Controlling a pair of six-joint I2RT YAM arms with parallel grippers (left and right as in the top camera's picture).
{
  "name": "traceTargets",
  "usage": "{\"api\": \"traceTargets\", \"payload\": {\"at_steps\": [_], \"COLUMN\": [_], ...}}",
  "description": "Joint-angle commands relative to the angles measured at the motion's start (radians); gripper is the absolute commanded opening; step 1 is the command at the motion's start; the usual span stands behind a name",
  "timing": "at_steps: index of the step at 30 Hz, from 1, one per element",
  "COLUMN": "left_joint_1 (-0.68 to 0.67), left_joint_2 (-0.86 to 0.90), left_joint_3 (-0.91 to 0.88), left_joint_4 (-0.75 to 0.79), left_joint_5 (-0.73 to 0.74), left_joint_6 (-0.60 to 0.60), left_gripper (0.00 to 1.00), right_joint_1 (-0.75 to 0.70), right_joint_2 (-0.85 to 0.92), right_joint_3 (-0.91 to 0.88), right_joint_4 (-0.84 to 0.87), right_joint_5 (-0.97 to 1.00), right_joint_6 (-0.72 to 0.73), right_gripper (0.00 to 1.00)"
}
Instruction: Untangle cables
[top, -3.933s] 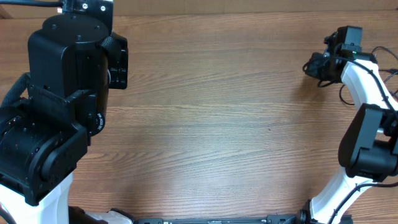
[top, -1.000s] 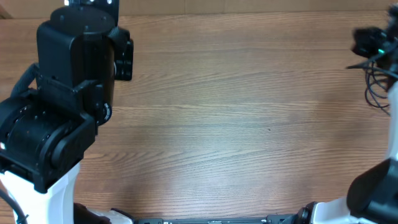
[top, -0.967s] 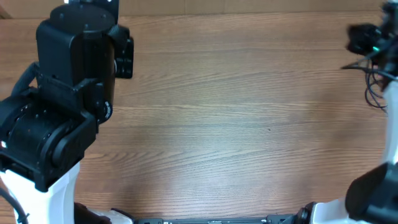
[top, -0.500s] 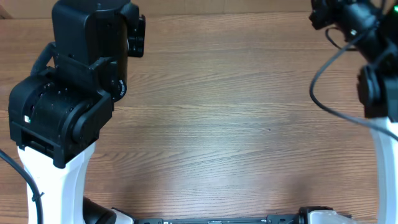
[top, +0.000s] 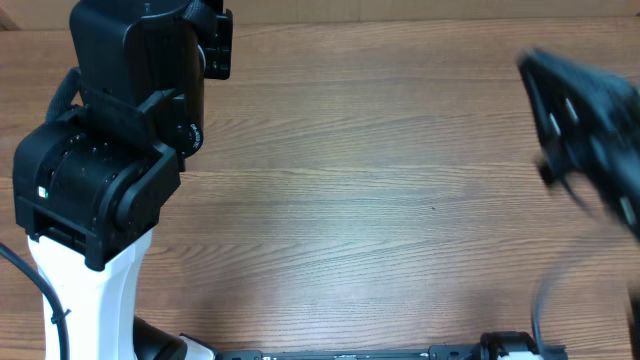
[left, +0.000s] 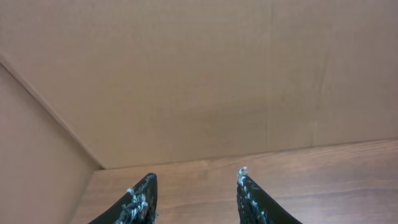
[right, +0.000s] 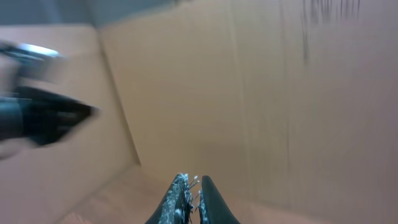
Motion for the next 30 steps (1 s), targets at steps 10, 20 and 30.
{"api": "traceTargets", "payload": {"at_steps": [10, 20, 30], "left_joint_1": [0.005, 0.005, 0.005], "left_joint_2": [-0.002, -0.002, -0.002], "left_joint_3": [0.008, 0.008, 0.008], "left_joint_4": [-0.042, -0.139, -0.201], "left_joint_5": [-0.021, -0.023, -0.018], "left_joint_6": [0.029, 0.025, 0.027], "left_gripper": [0.33, 0.33, 0.38], "right_joint_1": [0.003, 0.003, -0.006], "right_joint_2": [-0.397, -0.643, -0.874], "right_joint_3": [-0.029, -0.028, -0.025], "right_joint_4": [-0.063, -0.09, -0.139], "right_joint_5": [0.052, 0.041, 0.156], "right_joint_6": [-0.013, -0.006, -0.055], "right_gripper": [0.08, 0.09, 0.09]}}
